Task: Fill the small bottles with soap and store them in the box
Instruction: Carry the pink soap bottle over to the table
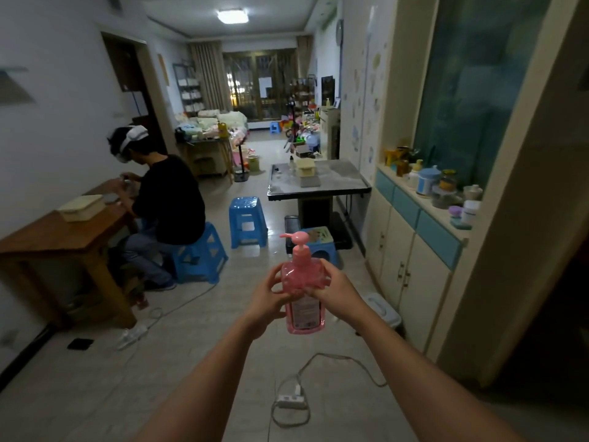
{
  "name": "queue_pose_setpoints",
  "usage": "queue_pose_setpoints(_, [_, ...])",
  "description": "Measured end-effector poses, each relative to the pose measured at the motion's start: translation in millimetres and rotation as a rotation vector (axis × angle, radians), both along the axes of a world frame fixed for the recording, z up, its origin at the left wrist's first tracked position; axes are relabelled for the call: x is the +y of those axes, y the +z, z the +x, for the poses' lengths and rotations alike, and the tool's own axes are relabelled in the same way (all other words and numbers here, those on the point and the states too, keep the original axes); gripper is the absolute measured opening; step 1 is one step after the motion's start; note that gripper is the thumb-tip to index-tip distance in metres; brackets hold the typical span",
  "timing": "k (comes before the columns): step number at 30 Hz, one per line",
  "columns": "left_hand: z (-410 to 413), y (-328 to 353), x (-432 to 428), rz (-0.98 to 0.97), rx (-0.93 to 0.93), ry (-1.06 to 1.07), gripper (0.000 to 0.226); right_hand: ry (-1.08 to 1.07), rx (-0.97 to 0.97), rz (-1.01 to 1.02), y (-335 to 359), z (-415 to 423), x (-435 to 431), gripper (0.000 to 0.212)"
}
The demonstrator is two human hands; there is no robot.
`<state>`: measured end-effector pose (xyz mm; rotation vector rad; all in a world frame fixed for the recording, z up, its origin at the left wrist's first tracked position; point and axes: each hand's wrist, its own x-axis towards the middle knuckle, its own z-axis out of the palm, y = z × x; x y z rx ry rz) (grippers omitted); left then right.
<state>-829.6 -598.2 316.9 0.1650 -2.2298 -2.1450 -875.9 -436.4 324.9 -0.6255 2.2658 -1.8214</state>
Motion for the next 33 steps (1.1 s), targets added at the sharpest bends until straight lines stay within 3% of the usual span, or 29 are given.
queue_pose_setpoints(16, [-264.6, 13.8, -165.6, 0.017, 0.042, -0.011, 0.066, -0.034, 0.034, 0.005, 9.2, -264.0, -165.2, 0.042])
queue_pose_setpoints(33, [-545.2, 11.7, -254.4, -0.01, 0.021, 0.108, 0.066, 0.069, 0.057, 0.015, 8.3, -564.2, -258.0, 0.045])
